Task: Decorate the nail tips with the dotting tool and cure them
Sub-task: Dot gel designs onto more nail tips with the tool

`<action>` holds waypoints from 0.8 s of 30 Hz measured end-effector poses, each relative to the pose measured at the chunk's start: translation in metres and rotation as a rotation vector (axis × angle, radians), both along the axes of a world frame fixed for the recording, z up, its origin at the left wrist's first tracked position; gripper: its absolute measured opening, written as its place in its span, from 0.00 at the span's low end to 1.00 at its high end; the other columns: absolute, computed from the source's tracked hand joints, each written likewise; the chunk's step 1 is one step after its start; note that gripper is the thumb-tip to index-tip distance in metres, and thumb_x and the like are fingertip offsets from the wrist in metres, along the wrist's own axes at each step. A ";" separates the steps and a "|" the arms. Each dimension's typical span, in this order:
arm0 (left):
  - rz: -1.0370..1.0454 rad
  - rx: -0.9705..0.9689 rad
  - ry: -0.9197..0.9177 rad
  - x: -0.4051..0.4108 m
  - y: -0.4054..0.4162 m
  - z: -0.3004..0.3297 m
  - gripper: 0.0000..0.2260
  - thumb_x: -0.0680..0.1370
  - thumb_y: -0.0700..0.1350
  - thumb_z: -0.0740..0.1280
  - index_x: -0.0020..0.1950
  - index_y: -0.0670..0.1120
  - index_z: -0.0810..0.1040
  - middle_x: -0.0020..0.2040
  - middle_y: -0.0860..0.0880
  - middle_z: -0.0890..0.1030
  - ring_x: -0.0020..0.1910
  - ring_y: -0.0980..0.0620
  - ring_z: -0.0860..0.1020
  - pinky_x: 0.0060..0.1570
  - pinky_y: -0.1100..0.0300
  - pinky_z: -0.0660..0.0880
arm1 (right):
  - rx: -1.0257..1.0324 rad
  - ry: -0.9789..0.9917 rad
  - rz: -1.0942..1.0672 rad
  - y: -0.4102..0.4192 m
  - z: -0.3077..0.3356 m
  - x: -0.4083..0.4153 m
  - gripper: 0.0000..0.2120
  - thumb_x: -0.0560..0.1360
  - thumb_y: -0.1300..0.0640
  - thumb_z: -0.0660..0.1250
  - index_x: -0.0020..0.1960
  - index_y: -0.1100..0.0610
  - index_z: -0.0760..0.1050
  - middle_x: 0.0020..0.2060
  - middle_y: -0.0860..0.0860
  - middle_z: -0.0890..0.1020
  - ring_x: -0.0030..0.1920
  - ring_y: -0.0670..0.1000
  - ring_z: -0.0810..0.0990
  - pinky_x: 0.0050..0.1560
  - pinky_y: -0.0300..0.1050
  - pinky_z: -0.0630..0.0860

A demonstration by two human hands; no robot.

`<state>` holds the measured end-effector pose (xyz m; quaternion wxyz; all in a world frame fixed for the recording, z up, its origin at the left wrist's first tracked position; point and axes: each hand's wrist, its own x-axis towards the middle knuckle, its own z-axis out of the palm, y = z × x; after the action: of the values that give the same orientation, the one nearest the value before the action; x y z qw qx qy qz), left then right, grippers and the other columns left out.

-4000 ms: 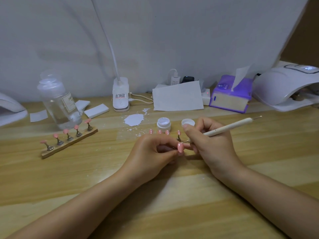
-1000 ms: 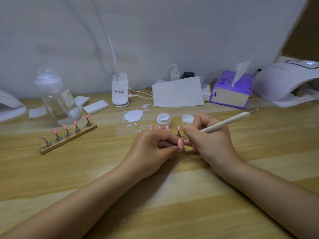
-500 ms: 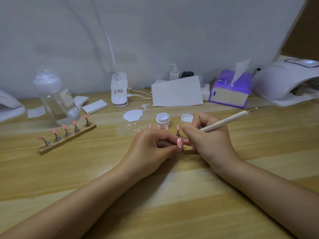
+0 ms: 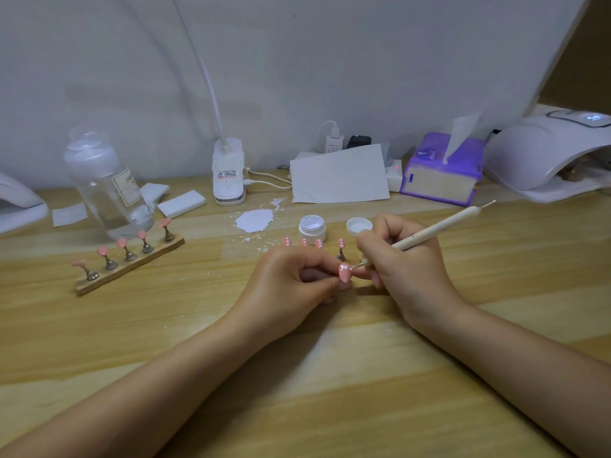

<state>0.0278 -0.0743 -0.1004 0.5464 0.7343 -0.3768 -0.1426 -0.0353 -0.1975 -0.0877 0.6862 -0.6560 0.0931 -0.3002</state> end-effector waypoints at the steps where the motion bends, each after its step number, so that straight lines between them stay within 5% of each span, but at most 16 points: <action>1: 0.004 -0.002 0.002 0.000 0.000 0.000 0.10 0.71 0.35 0.71 0.36 0.49 0.82 0.37 0.44 0.84 0.34 0.54 0.80 0.38 0.62 0.78 | -0.029 -0.001 0.003 0.000 0.000 -0.001 0.20 0.69 0.73 0.62 0.25 0.58 0.60 0.16 0.47 0.62 0.15 0.41 0.64 0.23 0.34 0.72; 14: 0.002 -0.003 0.014 -0.001 0.000 0.002 0.10 0.71 0.34 0.70 0.36 0.49 0.82 0.34 0.45 0.83 0.30 0.59 0.78 0.37 0.68 0.76 | -0.090 -0.005 0.066 0.003 0.001 -0.003 0.19 0.68 0.75 0.60 0.27 0.59 0.58 0.14 0.44 0.62 0.14 0.41 0.67 0.24 0.33 0.70; 24: 0.010 -0.002 0.016 0.001 -0.001 -0.001 0.10 0.71 0.35 0.71 0.36 0.50 0.82 0.36 0.42 0.83 0.33 0.55 0.79 0.39 0.58 0.78 | -0.097 -0.010 0.081 0.003 0.001 -0.002 0.19 0.68 0.76 0.59 0.26 0.58 0.58 0.13 0.43 0.63 0.14 0.41 0.67 0.22 0.32 0.68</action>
<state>0.0285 -0.0756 -0.1012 0.5508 0.7345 -0.3688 -0.1455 -0.0376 -0.1943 -0.0865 0.6657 -0.6903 0.0483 -0.2794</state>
